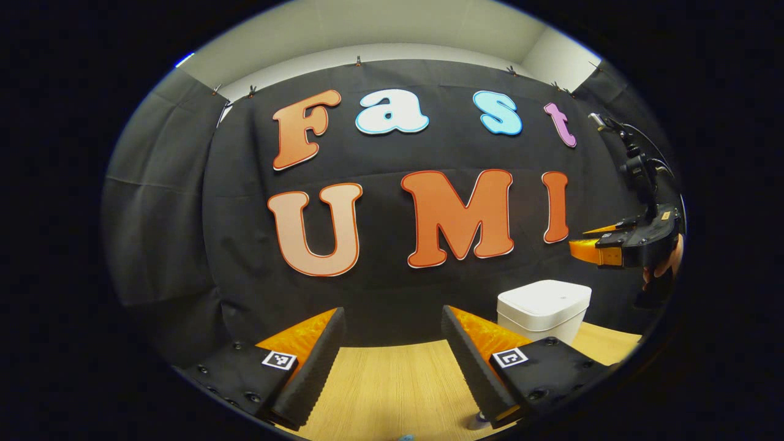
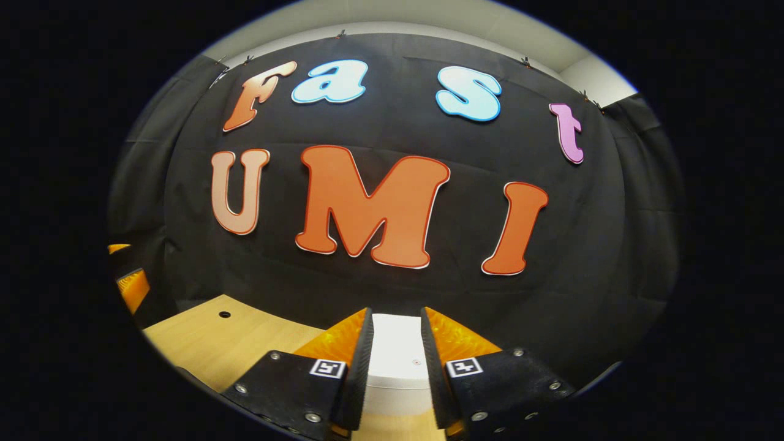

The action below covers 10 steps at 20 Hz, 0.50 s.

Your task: Press the lid of the desktop garbage bin to open it, pick up the crumpled paper on the desktop and throw it into the bin, then pick up the pop can on the desktop and drop it into the bin, and finally close the garbage bin lid.

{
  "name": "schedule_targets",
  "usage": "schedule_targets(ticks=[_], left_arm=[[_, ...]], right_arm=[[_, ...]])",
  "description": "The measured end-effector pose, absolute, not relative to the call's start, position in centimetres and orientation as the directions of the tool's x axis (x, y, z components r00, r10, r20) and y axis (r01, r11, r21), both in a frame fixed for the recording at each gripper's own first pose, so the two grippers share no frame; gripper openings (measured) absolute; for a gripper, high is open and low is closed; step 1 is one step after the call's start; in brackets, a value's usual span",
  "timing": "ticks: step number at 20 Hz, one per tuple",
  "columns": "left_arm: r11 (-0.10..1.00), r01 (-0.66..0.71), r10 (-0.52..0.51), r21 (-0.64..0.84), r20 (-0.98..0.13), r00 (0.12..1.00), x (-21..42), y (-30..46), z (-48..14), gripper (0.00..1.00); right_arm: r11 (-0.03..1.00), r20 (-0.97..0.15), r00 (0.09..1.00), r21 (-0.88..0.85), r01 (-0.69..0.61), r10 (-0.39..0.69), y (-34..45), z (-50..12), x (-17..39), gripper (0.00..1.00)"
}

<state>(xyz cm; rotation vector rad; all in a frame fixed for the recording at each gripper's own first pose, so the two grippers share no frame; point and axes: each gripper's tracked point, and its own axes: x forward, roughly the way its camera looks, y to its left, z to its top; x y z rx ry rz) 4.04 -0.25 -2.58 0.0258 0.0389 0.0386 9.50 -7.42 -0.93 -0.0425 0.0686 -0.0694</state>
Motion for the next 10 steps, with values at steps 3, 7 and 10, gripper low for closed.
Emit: schedule_targets(ticks=[3, 7, 10], left_arm=[[0.997, -0.064, 0.066, 0.040, -0.051, 0.997, 4.2, -0.7, -2.8, 1.00], [0.993, -0.103, 0.106, 0.063, -0.064, 0.992, 4.1, -0.8, -3.1, 1.00], [0.989, -0.129, 0.135, 0.073, -0.079, 0.988, 3.8, -0.8, -3.4, 1.00]], right_arm=[[0.997, -0.108, 0.991, -0.034, 0.071, -0.074, -9.1, -2.4, 11.1, 0.22], [0.998, -0.151, 0.986, -0.007, 0.066, -0.067, -10.3, -4.6, 12.8, 0.06], [1.000, -0.200, 0.980, 0.010, 0.025, -0.023, -10.1, -6.6, 13.6, 0.01]])
